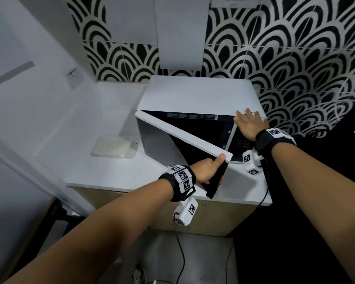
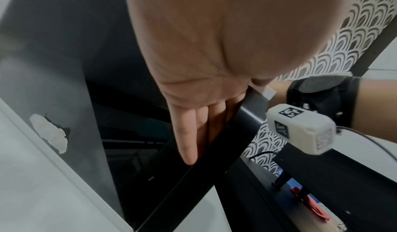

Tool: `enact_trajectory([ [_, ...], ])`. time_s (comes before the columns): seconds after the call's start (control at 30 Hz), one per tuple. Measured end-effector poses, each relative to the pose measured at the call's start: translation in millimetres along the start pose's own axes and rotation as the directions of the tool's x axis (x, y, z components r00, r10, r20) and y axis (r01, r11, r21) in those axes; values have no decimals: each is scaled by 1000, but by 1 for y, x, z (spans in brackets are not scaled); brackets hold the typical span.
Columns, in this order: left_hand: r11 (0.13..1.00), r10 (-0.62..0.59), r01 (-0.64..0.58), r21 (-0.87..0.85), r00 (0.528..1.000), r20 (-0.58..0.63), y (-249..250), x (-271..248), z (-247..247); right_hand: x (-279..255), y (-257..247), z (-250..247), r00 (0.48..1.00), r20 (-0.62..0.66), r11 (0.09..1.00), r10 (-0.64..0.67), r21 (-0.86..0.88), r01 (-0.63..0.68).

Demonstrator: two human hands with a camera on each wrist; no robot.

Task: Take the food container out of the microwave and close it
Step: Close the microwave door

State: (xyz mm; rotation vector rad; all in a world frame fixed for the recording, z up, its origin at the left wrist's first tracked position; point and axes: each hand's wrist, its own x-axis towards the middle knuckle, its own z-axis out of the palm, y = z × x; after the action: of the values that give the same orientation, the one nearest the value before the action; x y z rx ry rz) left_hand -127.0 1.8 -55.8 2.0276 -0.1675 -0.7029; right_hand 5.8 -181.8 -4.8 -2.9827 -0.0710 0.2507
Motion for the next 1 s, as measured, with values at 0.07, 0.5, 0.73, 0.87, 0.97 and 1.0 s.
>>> enact_trajectory([
  [0.07, 1000, 2, -2, -12, 1000, -6, 9, 13, -2, 0, 4, 0, 1000, 1, 1000, -13, -6, 13],
  [0.5, 975, -151, 114, -189, 969, -197, 59, 107, -15, 5, 21, -3, 996, 69, 995, -62, 80, 56],
  [0.73, 983, -152, 125, -134, 965, -213, 64, 124, -25, 7, 21, 2, 997, 51, 987, -49, 154, 41],
  [0.87, 985, -132, 102, -139, 963, -233, 69, 125, -28, 5, 21, 1, 997, 51, 984, -52, 173, 43],
  [0.97, 987, -112, 81, -137, 965, -236, 76, 126, -32, 5, 20, 0, 997, 62, 983, -52, 180, 40],
  [1.0, 989, -102, 73, -129, 965, -240, 75, 129, -33, 5, 20, 1, 997, 55, 983, -52, 180, 42],
])
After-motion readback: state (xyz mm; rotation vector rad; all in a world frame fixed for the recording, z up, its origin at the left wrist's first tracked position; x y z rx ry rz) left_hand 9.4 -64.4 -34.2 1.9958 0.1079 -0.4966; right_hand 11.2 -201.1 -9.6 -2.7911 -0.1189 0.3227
